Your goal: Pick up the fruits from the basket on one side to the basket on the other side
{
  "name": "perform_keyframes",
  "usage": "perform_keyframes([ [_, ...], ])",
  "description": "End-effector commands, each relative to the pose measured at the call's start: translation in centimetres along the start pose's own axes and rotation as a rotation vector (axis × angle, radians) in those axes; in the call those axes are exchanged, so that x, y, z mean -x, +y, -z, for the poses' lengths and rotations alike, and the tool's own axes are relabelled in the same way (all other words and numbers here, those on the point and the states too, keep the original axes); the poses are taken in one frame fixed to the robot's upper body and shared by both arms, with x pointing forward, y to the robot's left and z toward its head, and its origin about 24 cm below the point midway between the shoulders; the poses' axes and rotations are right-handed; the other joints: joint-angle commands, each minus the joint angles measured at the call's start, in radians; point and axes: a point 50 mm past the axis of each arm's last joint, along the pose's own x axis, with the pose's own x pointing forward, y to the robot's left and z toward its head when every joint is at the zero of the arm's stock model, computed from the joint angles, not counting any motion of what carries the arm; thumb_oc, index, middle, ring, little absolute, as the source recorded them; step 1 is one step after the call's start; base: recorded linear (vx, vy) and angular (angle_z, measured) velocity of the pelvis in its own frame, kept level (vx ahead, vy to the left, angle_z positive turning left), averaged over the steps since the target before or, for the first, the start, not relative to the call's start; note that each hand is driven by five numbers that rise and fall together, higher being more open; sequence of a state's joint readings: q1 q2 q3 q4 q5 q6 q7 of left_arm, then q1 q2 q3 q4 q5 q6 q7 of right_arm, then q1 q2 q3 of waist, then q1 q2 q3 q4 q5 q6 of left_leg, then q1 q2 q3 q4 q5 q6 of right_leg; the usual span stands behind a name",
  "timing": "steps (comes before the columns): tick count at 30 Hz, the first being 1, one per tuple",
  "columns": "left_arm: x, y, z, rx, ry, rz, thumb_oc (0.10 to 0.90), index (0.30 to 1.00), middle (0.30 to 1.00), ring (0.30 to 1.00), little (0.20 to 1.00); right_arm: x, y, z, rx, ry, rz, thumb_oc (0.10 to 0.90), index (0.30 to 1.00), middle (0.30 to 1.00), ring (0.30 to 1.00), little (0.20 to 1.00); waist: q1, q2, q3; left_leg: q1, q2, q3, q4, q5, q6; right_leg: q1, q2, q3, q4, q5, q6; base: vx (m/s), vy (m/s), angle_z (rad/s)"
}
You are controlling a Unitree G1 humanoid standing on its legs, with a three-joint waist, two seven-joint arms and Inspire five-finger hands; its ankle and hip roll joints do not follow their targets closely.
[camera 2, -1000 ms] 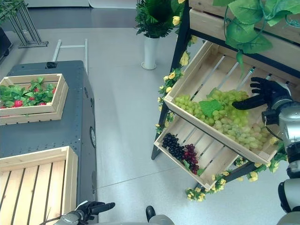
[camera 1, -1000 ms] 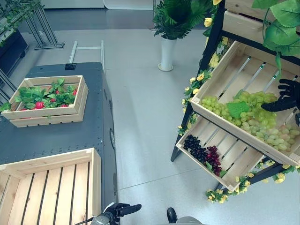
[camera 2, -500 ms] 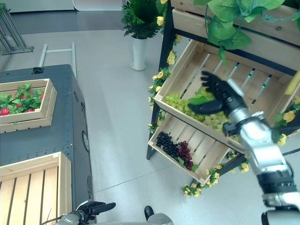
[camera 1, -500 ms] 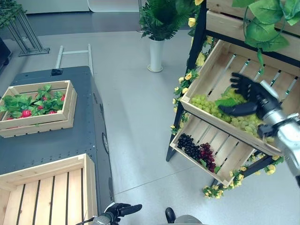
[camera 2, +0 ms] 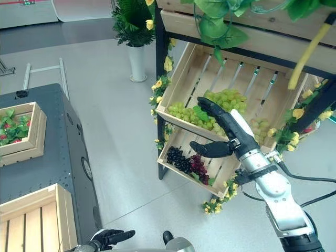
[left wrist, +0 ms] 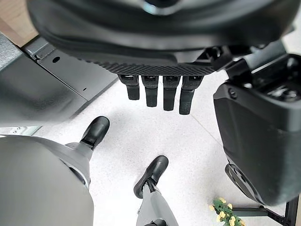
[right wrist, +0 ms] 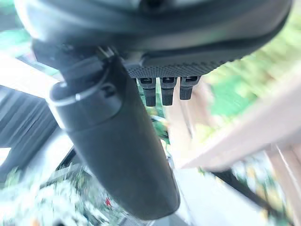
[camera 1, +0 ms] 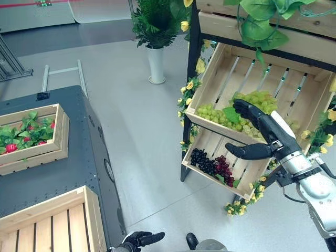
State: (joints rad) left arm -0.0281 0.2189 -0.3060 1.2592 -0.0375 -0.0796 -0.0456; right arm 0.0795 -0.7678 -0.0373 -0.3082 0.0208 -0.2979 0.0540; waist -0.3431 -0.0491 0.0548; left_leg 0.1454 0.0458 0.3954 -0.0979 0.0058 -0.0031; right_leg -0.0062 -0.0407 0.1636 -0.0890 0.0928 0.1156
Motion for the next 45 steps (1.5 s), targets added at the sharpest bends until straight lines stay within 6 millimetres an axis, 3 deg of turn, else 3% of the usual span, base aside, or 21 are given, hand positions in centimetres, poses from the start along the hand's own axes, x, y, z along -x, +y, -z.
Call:
perform_keyframes([
  [1, 0.0, 1.7, -1.3, -0.012, -0.077, -0.050, 0.800, 0.900, 0.900, 0.900, 0.900, -1.1, -3.5, -6.2, 0.256, -0.435, 0.149, 0.800, 0.900, 0.900, 0.900, 0.900, 0.034, 0.018, -0.008, 0.025, -0.019, -0.047, 0.034, -0.157, 0.045, -0.012, 0.032, 0.018, 0.058, -0.062, 0.023, -0.01, -0.003, -0.04],
  [4, 0.1, 1.5, -1.2, -0.019, -0.082, -0.036, 0.800, 0.900, 0.900, 0.900, 0.900, -1.1, -2.6, -6.8, 0.178, -0.468, 0.051, 0.800, 0.900, 0.900, 0.900, 0.900, 0.039, 0.018, -0.005, 0.026, -0.020, -0.047, 0.035, -0.159, 0.047, -0.012, 0.030, 0.014, 0.061, -0.064, 0.023, 0.00, -0.005, -0.01],
  [9, 0.0, 1.3, -1.4, -0.028, -0.086, -0.030, 0.800, 0.900, 0.900, 0.900, 0.900, -1.6, -0.5, -6.2, 0.000, -0.451, -0.053, 0.800, 0.900, 0.900, 0.900, 0.900, 0.050, 0.021, -0.001, 0.024, -0.022, -0.053, 0.036, -0.157, 0.045, -0.010, 0.024, 0.004, 0.058, -0.065, 0.023, 0.00, -0.006, 0.00],
  [12, -0.1, 1.1, -1.7, -0.046, -0.090, -0.016, 0.800, 0.900, 0.900, 0.900, 0.900, -1.8, 2.1, -5.3, -0.151, -0.408, -0.132, 0.800, 0.900, 0.900, 0.900, 0.900, 0.062, 0.025, 0.001, 0.022, -0.024, -0.059, 0.034, -0.151, 0.043, -0.005, 0.021, -0.006, 0.054, -0.066, 0.021, -0.02, -0.036, 0.00],
  [15, -0.1, 0.5, -2.4, -0.026, -0.113, 0.032, 0.800, 0.900, 0.900, 0.900, 0.900, -2.1, 5.6, -3.5, -0.302, -0.300, -0.189, 0.800, 0.900, 0.900, 0.900, 0.900, 0.077, 0.028, 0.007, 0.020, -0.026, -0.068, 0.031, -0.146, 0.041, -0.001, 0.016, -0.025, 0.052, -0.067, 0.018, -0.02, -0.026, 0.00],
  [21, -0.1, 0.0, -2.9, -0.005, -0.141, 0.061, 0.800, 0.900, 0.900, 0.900, 0.900, -1.7, 9.7, -0.4, -0.417, -0.084, -0.213, 0.800, 0.900, 0.900, 0.900, 0.900, 0.100, 0.025, 0.009, 0.015, -0.024, -0.077, 0.018, -0.115, 0.036, -0.001, 0.014, -0.048, 0.050, -0.056, 0.008, -0.03, -0.057, 0.06],
  [25, -0.2, -0.4, -3.3, -0.017, -0.156, 0.084, 0.800, 0.900, 0.900, 0.900, 0.900, -0.5, 13.4, 2.1, -0.444, 0.091, -0.222, 0.800, 0.900, 0.900, 0.900, 0.900, 0.115, 0.026, 0.011, 0.013, -0.025, -0.098, 0.011, -0.109, 0.034, 0.006, 0.012, -0.072, 0.049, -0.062, 0.004, -0.04, -0.068, 0.03],
  [30, -0.2, -0.8, -4.2, -0.003, -0.196, 0.101, 0.800, 0.900, 0.900, 0.900, 0.900, 1.5, 16.3, 5.0, -0.414, 0.281, -0.289, 0.800, 0.900, 0.900, 0.900, 0.900, 0.135, 0.031, 0.013, 0.012, -0.026, -0.123, 0.011, -0.109, 0.033, 0.022, 0.008, -0.108, 0.044, -0.070, -0.004, -0.01, -0.048, 0.11],
  [34, -0.1, -1.0, -4.3, 0.000, -0.222, 0.134, 0.800, 0.900, 0.900, 0.900, 0.900, 2.6, 17.8, 6.3, -0.406, 0.382, -0.331, 0.800, 0.900, 0.900, 0.900, 0.900, 0.158, 0.034, 0.011, 0.006, -0.027, -0.147, 0.011, -0.105, 0.032, 0.032, 0.005, -0.132, 0.043, -0.077, -0.011, 0.02, -0.056, 0.07],
  [41, 0.0, -1.1, -4.4, -0.015, -0.235, 0.172, 0.800, 0.900, 0.900, 0.900, 0.900, 3.2, 19.5, 6.7, -0.428, 0.428, -0.409, 0.800, 0.900, 0.900, 0.900, 0.900, 0.191, 0.037, 0.018, -0.007, -0.031, -0.185, 0.011, -0.100, 0.030, 0.045, 0.001, -0.172, 0.038, -0.091, -0.022, 0.00, -0.029, 0.13],
  [45, 0.0, -1.0, -4.3, -0.016, -0.220, 0.173, 0.800, 0.900, 0.900, 0.900, 0.900, 4.9, 21.1, 8.5, -0.411, 0.578, -0.470, 0.800, 0.900, 0.900, 0.900, 0.900, 0.214, 0.038, 0.017, -0.004, -0.032, -0.202, 0.011, -0.101, 0.029, 0.064, -0.004, -0.203, 0.028, -0.099, -0.027, 0.01, -0.003, 0.08],
])
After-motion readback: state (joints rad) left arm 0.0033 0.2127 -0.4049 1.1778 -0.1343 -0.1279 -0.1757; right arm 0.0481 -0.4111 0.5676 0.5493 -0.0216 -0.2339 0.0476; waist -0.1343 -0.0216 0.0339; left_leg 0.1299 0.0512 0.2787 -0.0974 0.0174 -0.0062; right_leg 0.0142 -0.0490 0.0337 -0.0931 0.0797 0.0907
